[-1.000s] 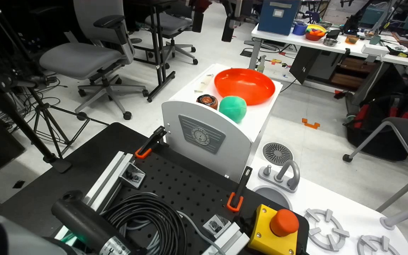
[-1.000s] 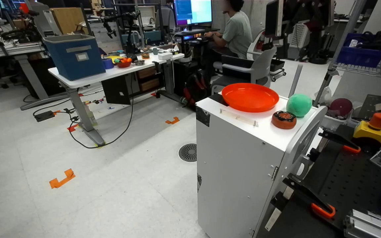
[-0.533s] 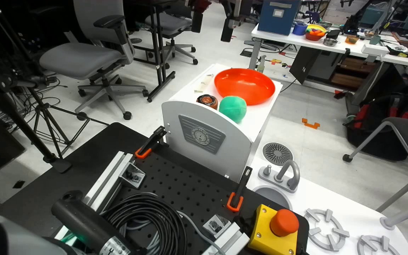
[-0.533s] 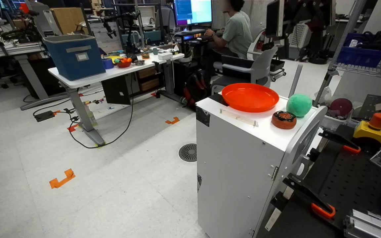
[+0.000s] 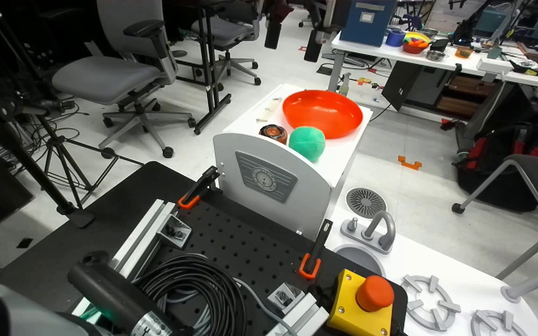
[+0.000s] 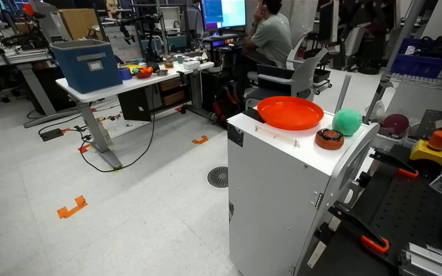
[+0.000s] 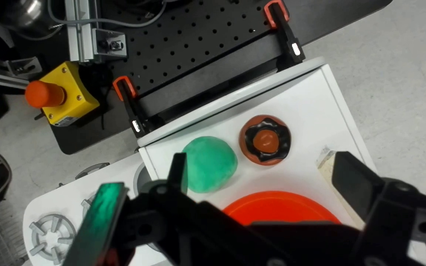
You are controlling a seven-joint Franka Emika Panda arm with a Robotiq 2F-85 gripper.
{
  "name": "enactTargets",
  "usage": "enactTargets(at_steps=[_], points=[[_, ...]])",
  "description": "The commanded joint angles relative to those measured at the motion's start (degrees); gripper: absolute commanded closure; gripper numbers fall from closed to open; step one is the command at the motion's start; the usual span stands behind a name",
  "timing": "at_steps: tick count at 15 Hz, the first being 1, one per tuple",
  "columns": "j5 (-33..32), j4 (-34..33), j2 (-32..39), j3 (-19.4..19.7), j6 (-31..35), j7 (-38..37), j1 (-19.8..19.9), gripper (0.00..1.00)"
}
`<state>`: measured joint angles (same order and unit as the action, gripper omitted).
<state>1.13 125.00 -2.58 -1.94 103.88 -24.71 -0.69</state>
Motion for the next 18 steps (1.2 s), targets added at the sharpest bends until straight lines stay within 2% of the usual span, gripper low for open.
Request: enactTargets(at_steps=[1,18], points=[[-1.1,0.8,-1.6,1.3,-1.9,-0.8,1.2,0.00],[-1.4,0.2,-1.6,1.4,-3.0,-3.2,1.7,0.00]])
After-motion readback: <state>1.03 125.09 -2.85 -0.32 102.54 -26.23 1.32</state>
